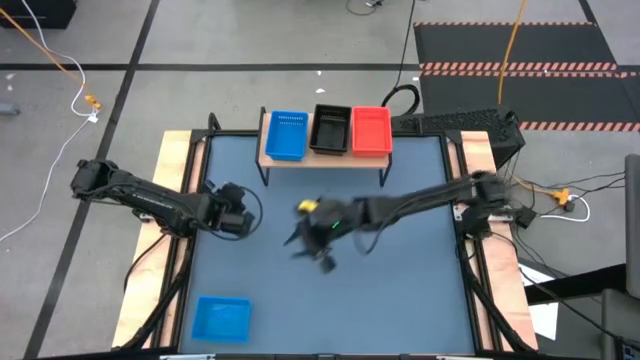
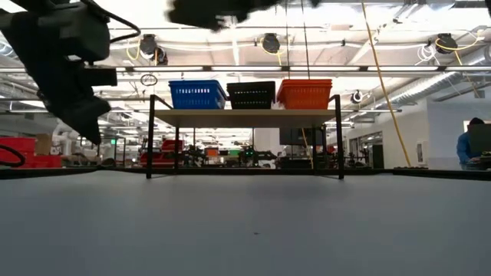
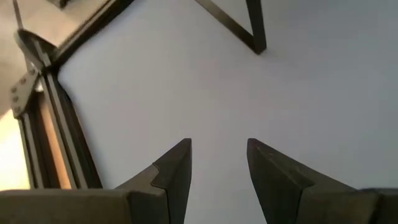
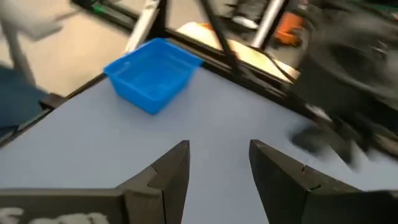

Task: Stack baskets on shelf by color
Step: Stack the blue bin on the stacked blue bins on the shelf

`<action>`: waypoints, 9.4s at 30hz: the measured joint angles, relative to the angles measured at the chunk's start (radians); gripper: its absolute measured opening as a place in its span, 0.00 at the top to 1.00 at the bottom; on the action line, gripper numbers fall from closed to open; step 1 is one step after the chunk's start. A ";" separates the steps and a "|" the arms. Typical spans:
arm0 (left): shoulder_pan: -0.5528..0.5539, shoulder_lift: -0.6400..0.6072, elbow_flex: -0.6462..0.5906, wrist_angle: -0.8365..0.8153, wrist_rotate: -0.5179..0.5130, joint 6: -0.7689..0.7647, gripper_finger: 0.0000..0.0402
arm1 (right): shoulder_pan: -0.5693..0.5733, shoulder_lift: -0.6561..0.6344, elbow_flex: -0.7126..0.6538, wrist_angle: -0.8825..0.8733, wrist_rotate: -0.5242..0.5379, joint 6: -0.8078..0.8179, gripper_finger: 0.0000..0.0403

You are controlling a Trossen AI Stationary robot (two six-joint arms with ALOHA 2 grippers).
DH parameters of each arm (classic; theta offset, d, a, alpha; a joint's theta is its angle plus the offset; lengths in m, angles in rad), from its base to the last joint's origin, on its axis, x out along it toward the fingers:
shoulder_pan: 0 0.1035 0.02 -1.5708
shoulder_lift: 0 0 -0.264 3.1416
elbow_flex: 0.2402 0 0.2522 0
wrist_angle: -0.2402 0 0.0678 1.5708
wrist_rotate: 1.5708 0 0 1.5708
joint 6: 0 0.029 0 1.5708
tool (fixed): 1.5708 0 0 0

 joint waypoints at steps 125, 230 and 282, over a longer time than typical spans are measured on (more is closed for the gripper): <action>0.211 0.000 -0.172 0.471 -0.115 0.256 0.61 | 0.166 0.853 0.673 0.137 0.005 -0.710 0.99; 0.096 0.000 -0.170 0.763 0.147 0.629 0.63 | -0.138 0.106 0.550 -0.985 0.500 0.106 1.00; -0.111 0.538 0.525 0.713 0.301 1.287 0.89 | -0.258 -0.120 0.128 -0.981 0.186 0.580 0.94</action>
